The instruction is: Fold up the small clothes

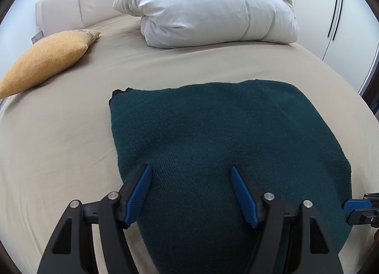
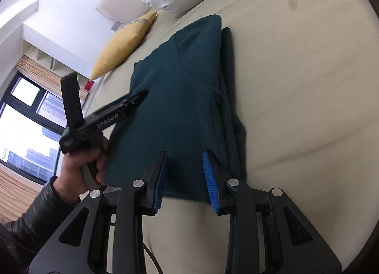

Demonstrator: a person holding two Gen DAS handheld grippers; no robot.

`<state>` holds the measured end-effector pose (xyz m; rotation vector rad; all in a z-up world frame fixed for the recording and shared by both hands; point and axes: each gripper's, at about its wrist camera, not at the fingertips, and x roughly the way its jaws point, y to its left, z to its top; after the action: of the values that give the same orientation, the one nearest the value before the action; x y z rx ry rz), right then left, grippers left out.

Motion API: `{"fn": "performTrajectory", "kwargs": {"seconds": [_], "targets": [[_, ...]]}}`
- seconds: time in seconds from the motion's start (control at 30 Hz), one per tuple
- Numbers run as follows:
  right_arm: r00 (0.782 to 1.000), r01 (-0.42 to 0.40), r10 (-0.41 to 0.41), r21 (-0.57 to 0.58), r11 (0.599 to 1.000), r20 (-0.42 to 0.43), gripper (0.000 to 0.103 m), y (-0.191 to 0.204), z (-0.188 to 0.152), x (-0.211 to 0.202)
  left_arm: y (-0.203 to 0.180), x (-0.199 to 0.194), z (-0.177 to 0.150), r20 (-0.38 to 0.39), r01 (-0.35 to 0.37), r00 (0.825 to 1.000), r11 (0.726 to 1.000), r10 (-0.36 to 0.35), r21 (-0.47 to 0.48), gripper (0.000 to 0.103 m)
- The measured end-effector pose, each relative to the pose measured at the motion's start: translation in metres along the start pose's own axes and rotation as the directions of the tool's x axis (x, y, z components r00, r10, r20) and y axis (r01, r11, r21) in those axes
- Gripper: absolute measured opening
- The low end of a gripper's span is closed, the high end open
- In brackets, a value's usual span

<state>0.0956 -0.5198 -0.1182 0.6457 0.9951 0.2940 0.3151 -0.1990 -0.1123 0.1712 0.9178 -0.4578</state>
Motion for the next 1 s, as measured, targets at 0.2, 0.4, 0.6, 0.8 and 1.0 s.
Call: {"fn": "performTrajectory", "kwargs": {"seconds": [0.2, 0.4, 0.6, 0.8, 1.0], "targets": [[0.997, 0.072, -0.072, 0.026, 0.997, 0.006, 0.029, 0.002, -0.012, -0.031, 0.009, -0.063, -0.021, 0.036, 0.073, 0.997, 0.989, -0.068, -0.128, 0.061], [0.998, -0.052, 0.049, 0.071, 0.996, 0.047, 0.032, 0.007, -0.019, -0.048, -0.022, -0.090, -0.043, 0.036, 0.155, 0.988, 0.986, -0.153, -0.061, 0.059], [0.999, -0.038, 0.041, 0.142, 0.989, -0.020, 0.036, -0.010, -0.028, -0.025, -0.034, -0.073, -0.063, -0.012, 0.095, 0.995, 0.995, -0.095, 0.022, 0.059], [0.997, 0.008, -0.017, 0.126, 0.992, 0.072, 0.048, -0.019, -0.024, -0.064, -0.011, -0.106, -0.075, 0.046, 0.129, 0.991, 0.991, -0.127, -0.041, 0.069], [0.993, 0.010, -0.021, 0.092, 0.996, 0.119, 0.050, -0.010, 0.013, -0.072, 0.039, -0.099, -0.055, 0.071, 0.167, 0.985, 0.955, -0.155, -0.245, 0.071]]}}
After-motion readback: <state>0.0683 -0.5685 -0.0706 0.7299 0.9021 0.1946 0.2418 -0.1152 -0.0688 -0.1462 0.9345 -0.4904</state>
